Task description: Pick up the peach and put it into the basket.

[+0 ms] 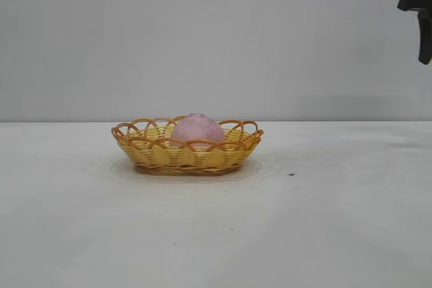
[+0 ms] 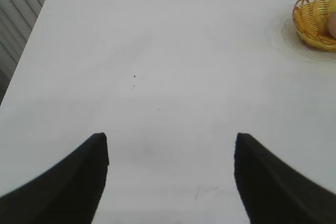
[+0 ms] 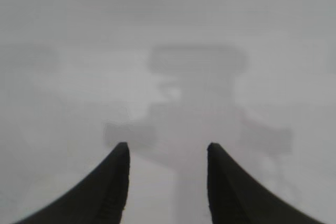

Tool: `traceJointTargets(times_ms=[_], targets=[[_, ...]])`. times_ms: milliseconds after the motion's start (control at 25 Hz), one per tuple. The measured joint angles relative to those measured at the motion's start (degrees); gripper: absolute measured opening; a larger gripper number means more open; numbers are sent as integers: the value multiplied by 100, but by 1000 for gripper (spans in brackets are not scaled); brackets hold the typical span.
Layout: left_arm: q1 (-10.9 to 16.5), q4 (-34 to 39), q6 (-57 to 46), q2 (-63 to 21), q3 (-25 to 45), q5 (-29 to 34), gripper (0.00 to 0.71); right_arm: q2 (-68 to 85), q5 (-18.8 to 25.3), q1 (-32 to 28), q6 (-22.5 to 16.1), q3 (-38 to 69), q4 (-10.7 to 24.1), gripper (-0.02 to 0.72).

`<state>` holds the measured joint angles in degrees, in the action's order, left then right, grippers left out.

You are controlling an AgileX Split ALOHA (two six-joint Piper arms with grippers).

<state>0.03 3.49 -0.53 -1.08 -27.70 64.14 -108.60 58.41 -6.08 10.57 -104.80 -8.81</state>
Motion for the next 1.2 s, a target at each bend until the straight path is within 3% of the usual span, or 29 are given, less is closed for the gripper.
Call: traceJointTargets(times_ms=[200,320,560,720,960,1040,1200], targets=[[0,0,0,0,0,0,447,1395,205,0,-588,835,1112,291],[0,0,0,0,0,0,447,2275,181,0,-696,1635,1363,291],[0,0,0,0,0,0,447,4739,-591,0,-695,4089,1032,291],[0,0,0,0,0,0,447,6499,-589,0,-684,5517,794,291],[0,0,0,0,0,0,447,8483,167,369,-865,6402,749,291],[0,0,0,0,0,0,447,8958,624,481,-930,6454,739,291],[-3,0,10,0,0,0,447,9728,1018,508,-1095,6774,761,291]])
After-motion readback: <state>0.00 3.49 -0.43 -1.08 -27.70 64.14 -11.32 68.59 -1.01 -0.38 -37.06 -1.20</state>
